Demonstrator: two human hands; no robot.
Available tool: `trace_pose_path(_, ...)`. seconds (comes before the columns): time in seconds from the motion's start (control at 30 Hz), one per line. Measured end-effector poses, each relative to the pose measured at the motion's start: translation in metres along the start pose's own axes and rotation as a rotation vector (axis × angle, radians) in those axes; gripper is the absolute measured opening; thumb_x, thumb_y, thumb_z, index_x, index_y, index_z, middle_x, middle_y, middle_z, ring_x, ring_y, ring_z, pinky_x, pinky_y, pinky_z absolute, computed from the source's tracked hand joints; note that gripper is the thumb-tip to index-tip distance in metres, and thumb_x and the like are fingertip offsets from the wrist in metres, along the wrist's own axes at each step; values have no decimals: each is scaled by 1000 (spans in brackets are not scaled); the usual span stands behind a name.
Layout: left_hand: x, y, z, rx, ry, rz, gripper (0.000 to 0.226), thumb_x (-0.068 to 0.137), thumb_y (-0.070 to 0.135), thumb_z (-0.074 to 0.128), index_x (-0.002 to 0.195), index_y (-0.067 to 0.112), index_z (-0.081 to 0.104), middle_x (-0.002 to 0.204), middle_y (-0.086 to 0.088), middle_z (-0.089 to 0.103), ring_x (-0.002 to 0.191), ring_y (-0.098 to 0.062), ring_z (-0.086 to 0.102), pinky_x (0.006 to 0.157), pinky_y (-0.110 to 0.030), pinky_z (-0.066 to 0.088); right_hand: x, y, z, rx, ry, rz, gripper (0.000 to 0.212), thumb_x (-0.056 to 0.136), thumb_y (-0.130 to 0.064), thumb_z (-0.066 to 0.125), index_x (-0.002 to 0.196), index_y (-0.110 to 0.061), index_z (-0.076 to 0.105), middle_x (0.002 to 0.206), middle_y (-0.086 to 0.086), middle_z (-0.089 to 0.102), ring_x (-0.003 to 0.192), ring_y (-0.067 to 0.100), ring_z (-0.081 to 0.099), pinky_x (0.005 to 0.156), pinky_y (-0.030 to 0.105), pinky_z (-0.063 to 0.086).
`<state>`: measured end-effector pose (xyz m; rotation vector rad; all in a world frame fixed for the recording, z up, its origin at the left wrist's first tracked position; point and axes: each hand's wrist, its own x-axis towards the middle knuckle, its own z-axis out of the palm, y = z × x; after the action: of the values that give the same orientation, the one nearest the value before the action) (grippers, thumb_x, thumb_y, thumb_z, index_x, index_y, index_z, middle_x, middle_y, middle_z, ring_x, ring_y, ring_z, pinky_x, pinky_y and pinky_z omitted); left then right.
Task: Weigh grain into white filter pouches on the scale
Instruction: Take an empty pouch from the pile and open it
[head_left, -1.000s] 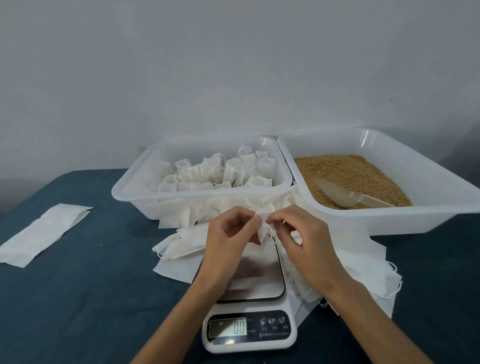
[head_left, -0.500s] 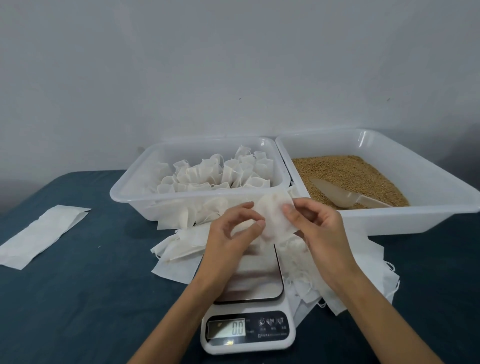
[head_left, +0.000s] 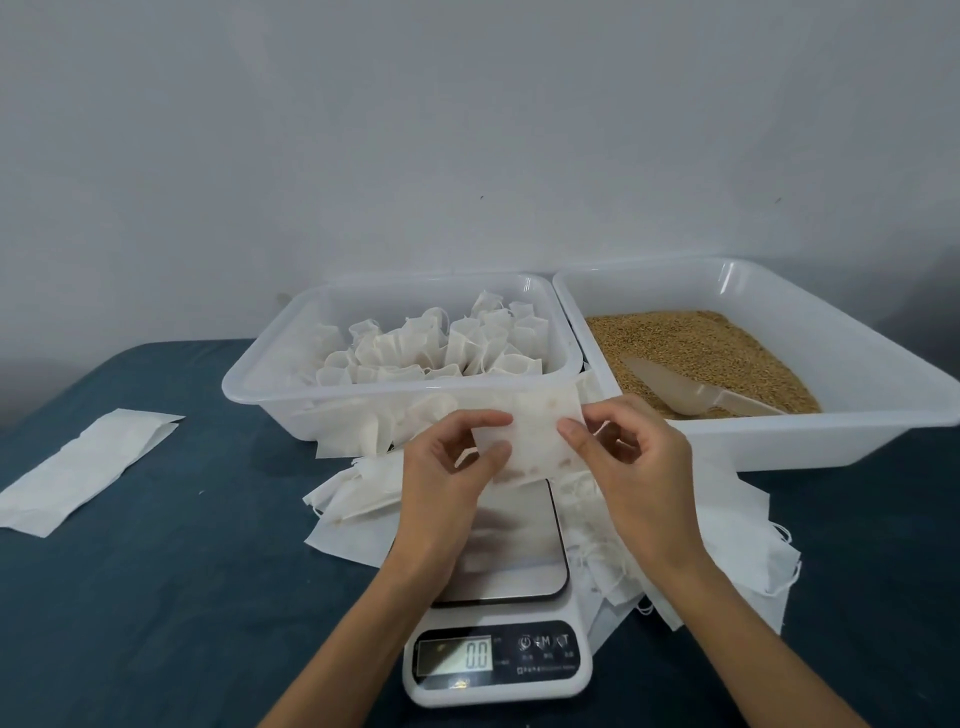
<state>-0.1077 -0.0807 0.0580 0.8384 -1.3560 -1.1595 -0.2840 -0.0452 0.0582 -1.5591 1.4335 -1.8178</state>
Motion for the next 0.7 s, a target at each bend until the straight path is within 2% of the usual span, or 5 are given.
trace_pose_path(0.07,0,1,0,-15,-24,-6,26,94,0,72,100,24,80,86,-2,72,84,-14,66,80,-25,56,0,-1,0,70,-5,42,7,91,-27,75,87,-23,71,82,-2,67,55,13,54,54,23,45)
trace_pose_path(0.2,-1,2,3,-27,-59,-26,26,95,2,72,102,25,81,85,1,71,82,-11,63,78,-21,54,1,-5,-2,219,-30,112,10,95,-27,70,89,-18,70,77,4,68,41,20,51,42,27,42)
trace_pose_path(0.37,0,3,2,-40,-21,-21,28,94,-4,70,100,21,81,81,10,72,78,-5,65,75,-17,53,0,-10,-1,251,-72,117,8,91,-19,74,94,-11,74,92,5,74,41,19,53,43,26,44)
trace_pose_path(0.57,0,2,2,-31,-17,-6,28,94,-5,70,102,20,81,78,11,71,74,-5,63,73,-17,52,-1,-9,0,305,-122,114,22,91,-31,74,99,-10,73,84,13,72,39,24,56,41,28,47)
trace_pose_path(0.7,-1,3,3,-10,-28,8,26,95,0,71,103,23,81,76,5,65,73,-8,61,74,-21,53,-2,-3,1,217,-182,116,37,94,-36,70,89,1,66,75,25,61,45,30,64,44,32,47)
